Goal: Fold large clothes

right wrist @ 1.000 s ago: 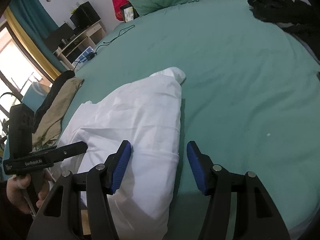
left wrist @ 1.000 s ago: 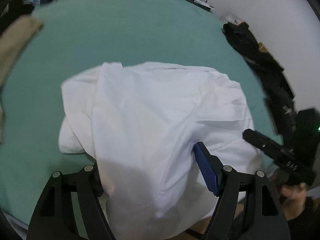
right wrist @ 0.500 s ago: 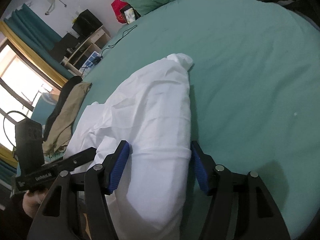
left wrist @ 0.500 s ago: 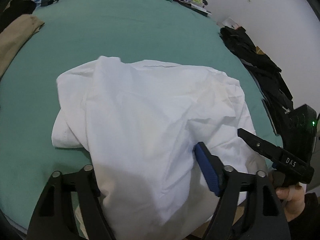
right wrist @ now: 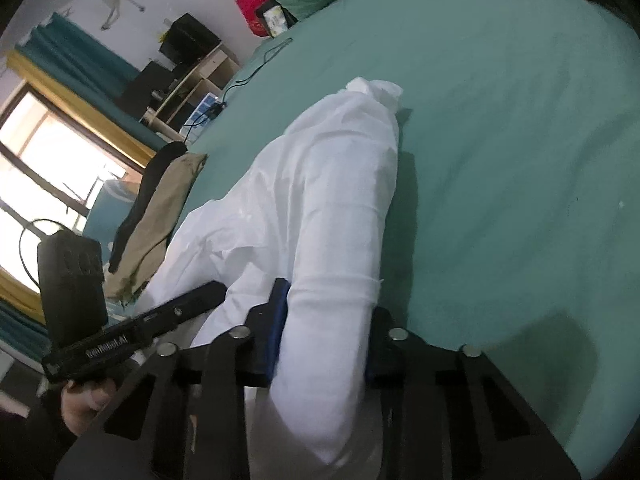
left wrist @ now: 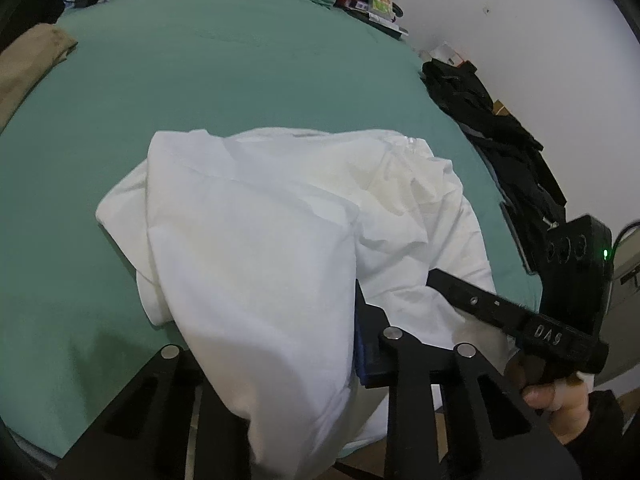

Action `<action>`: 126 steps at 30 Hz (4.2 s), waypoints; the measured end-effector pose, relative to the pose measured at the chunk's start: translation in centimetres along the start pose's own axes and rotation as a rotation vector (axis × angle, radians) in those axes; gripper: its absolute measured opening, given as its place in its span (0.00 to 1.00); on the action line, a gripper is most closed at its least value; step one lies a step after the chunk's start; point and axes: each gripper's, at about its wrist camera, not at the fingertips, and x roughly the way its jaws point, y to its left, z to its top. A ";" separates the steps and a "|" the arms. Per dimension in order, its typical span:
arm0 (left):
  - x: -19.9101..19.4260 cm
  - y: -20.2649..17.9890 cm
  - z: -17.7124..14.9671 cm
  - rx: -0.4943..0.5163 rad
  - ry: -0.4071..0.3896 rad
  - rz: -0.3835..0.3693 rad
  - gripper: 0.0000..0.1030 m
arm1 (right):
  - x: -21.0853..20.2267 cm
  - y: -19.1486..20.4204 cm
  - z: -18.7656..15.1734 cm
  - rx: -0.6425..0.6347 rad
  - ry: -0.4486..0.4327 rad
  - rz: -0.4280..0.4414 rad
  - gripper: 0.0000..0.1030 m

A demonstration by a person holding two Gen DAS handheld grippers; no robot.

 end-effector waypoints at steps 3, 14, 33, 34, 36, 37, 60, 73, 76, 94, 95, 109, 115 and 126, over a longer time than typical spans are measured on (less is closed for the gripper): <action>-0.3 -0.3 0.2 0.001 -0.011 0.011 0.23 | -0.3 0.9 0.0 -0.024 -0.019 -0.017 0.22; -3.6 0.1 1.9 0.004 -0.091 0.001 0.20 | -2.5 5.4 1.8 -0.161 -0.127 -0.046 0.19; -12.1 9.4 14.0 0.091 -0.255 0.079 0.18 | 5.9 13.1 9.6 -0.153 -0.293 0.175 0.19; -12.1 10.1 14.8 0.100 -0.256 0.091 0.18 | 6.7 13.5 10.0 -0.147 -0.295 0.183 0.19; -11.8 11.0 16.2 0.119 -0.257 0.125 0.17 | 8.7 14.3 10.9 -0.141 -0.296 0.187 0.19; -11.6 11.6 16.8 0.128 -0.255 0.139 0.17 | 9.5 14.6 11.2 -0.141 -0.296 0.186 0.19; -8.3 21.4 15.0 -0.152 -0.042 0.300 0.45 | 16.0 11.3 11.0 -0.140 -0.026 -0.160 0.67; -9.9 20.5 11.3 -0.162 -0.036 0.359 0.45 | 12.3 10.7 8.4 -0.247 0.054 -0.257 0.68; -10.6 20.5 9.7 -0.237 -0.049 0.305 0.45 | 10.7 10.1 7.2 -0.244 0.065 -0.254 0.68; -13.0 11.5 2.3 -0.233 -0.160 0.351 0.45 | 2.0 8.4 4.2 -0.226 0.019 -0.286 0.68; -13.2 10.5 2.2 -0.227 -0.182 0.362 0.45 | 1.3 8.2 4.1 -0.228 0.014 -0.290 0.68; -18.9 0.3 2.8 -0.067 -0.375 0.370 0.55 | -7.0 7.0 5.0 -0.225 -0.103 -0.339 0.68; -20.9 -3.0 3.6 0.002 -0.434 0.391 0.55 | -10.8 8.0 6.1 -0.251 -0.175 -0.337 0.82; -26.3 -8.1 4.2 0.114 -0.577 0.427 0.55 | -16.9 12.9 7.2 -0.344 -0.336 -0.323 0.87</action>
